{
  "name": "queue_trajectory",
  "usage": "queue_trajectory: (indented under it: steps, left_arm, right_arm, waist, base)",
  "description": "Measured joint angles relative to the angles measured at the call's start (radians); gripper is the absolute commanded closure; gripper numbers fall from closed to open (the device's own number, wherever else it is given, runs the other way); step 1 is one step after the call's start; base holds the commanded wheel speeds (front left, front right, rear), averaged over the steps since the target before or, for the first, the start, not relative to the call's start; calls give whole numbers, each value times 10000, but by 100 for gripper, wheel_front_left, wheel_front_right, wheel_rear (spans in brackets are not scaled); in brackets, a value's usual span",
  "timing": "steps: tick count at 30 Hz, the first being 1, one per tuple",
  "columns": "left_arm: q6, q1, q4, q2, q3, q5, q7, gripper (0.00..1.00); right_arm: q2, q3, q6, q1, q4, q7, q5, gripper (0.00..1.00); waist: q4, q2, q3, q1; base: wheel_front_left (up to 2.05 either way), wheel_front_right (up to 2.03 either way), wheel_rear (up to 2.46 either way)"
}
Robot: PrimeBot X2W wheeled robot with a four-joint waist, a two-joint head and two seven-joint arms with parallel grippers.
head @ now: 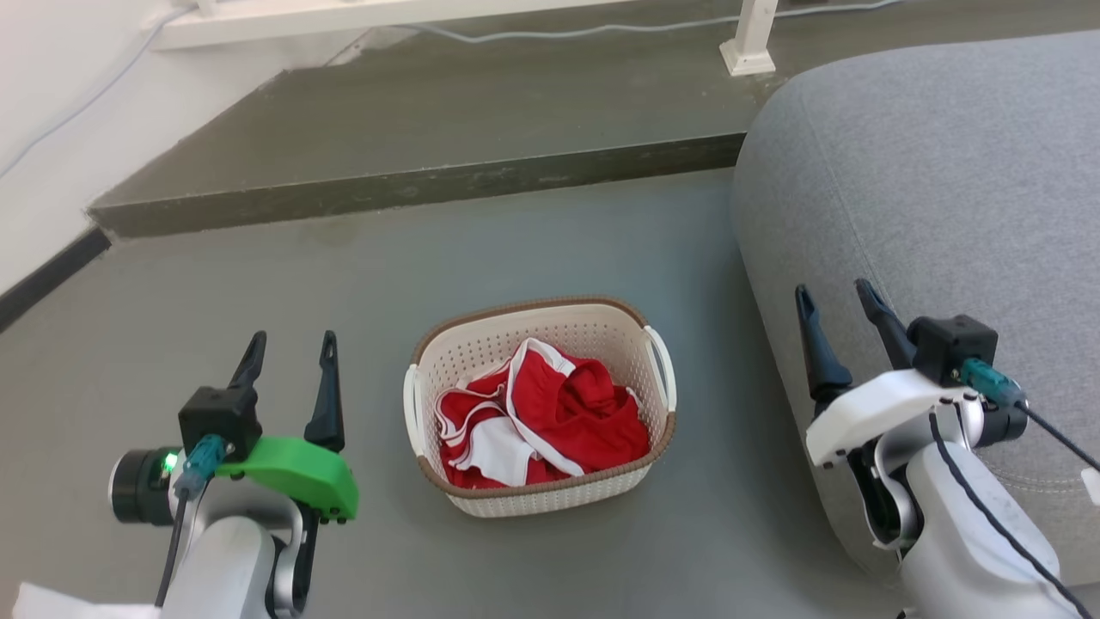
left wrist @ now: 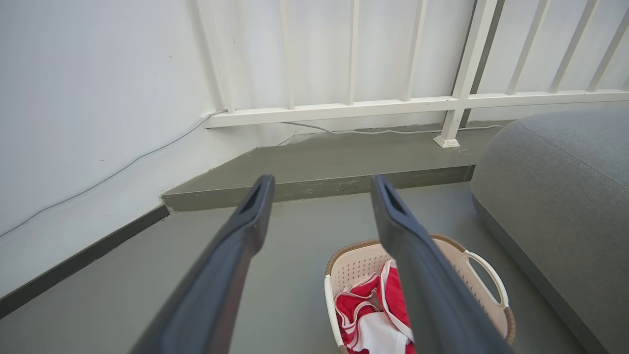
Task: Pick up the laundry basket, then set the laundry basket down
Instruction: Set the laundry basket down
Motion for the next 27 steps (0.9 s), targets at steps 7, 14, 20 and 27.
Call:
queue_trajectory:
  steps: [7, 14, 20, 27]
  left_arm:
    - [21, 879, -579, -86, 291, 33, 0, 0]
    - [104, 1719, -890, -263, 437, 58, 0, 0]
    - [111, 2203, -1235, -268, 579, 263, 0, 0]
    - [192, 2689, -1524, -303, 702, 293, 0, 0]
  right_arm:
    - [13, -21, -153, 747, -416, 0, -107, 0]
    - [19, -25, -224, 1360, -711, 0, -163, 0]
    - [25, -2, -226, 1660, -1035, 0, -253, 0]
    - [25, 8, -301, 2021, -1319, 0, -320, 0]
  waist:
    - [-28, 0, -387, 0]
    - [13, 0, -685, 0]
    - [41, 0, -780, 0]
    - [23, 0, -853, 0]
  base:
    - [0, 0, 0]
    - [0, 0, 0]
    - [0, 0, 0]
    - [0, 0, 0]
